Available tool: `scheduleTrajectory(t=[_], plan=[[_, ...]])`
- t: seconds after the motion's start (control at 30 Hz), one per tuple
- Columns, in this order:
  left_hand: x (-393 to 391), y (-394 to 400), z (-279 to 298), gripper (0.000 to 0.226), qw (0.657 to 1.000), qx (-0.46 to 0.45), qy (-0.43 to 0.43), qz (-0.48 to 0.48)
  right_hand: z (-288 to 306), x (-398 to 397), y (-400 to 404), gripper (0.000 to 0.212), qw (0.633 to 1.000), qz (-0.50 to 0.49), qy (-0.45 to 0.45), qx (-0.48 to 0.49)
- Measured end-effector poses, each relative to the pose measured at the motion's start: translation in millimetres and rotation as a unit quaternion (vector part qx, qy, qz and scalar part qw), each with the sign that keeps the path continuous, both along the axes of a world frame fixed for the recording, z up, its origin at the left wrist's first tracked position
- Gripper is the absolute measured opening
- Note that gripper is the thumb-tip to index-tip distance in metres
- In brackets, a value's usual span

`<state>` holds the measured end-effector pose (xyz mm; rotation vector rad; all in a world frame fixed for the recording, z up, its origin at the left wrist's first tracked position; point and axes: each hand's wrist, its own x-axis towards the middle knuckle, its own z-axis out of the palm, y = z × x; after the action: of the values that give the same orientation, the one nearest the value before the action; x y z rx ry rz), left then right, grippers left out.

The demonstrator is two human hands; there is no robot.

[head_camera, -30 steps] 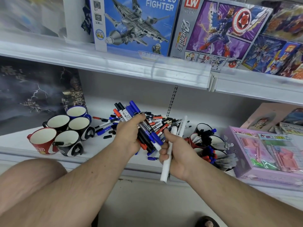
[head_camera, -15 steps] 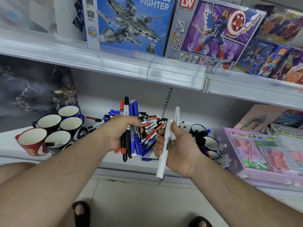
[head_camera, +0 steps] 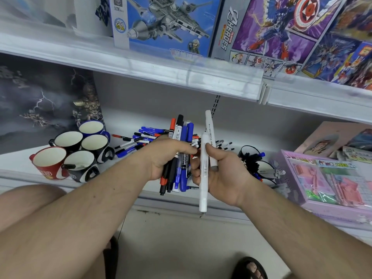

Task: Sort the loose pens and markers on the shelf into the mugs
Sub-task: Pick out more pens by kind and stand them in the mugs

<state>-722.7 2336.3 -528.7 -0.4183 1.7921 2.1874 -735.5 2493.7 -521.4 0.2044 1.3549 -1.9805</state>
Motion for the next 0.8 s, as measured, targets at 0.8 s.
scheduleTrajectory(t=[0.8], plan=[[12,18,-53,0.022,0.970,0.127,-0.190,0.081,-33,5,3,0.008,0.836,-0.017,0.432,0.337]])
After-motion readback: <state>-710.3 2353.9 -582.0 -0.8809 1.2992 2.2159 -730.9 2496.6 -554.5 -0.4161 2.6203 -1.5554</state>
